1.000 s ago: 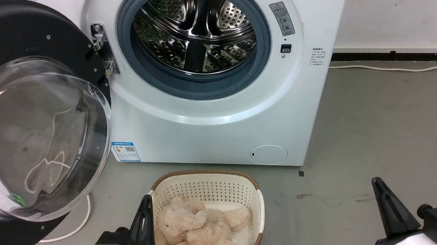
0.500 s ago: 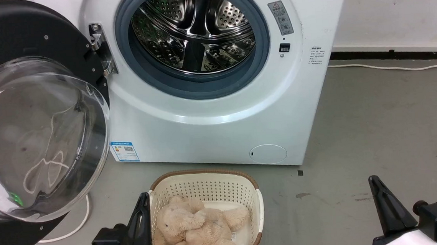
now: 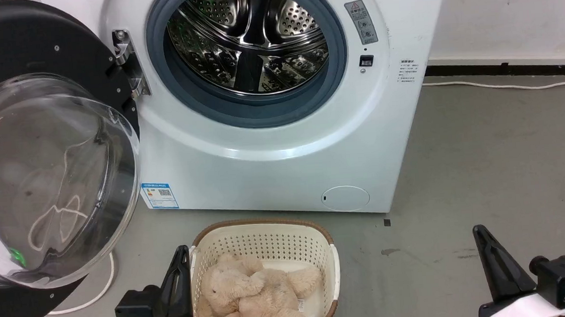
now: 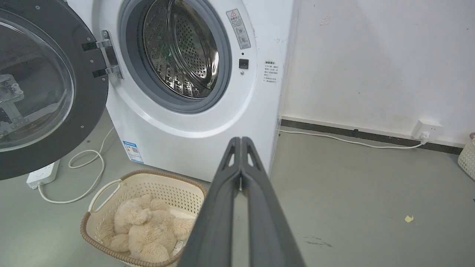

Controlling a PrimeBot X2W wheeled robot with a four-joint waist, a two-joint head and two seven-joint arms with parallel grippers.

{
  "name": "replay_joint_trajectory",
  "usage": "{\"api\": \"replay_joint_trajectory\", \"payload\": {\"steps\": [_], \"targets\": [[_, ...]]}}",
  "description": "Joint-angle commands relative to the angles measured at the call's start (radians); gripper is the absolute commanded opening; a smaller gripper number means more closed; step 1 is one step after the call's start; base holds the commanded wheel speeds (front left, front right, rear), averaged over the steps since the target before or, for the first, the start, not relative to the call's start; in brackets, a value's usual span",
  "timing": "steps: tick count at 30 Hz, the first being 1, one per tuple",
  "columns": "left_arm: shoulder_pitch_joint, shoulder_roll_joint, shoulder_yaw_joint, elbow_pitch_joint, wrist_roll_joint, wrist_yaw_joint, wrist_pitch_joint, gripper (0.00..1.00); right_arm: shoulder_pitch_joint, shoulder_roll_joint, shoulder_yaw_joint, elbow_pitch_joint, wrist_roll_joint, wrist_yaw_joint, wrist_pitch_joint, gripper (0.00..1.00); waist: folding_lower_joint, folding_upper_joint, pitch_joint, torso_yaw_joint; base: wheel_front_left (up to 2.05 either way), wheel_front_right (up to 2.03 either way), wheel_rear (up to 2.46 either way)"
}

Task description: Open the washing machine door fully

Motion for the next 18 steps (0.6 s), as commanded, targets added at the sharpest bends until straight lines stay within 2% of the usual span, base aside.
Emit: {"api": "replay_joint_trajectory", "payload": {"steps": [1,18], "targets": [[-0.008,-0.008,0.012,-0.004,0.016,-0.008,0.006,0.0,-0.017,0.002,0.003,0.005,-0.008,0.0,0.007,0.0,0.0,0.0,0.0,-0.001,0.0,0.0,0.0],[-0.011,-0.035,0.061,-0.013,0.067,-0.041,0.041,0.0,-0.033,0.003,0.011,0.009,-0.019,0.0,0.029,0.0,0.0,0.0,0.004,-0.006,0.0,0.0,0.0]]}}
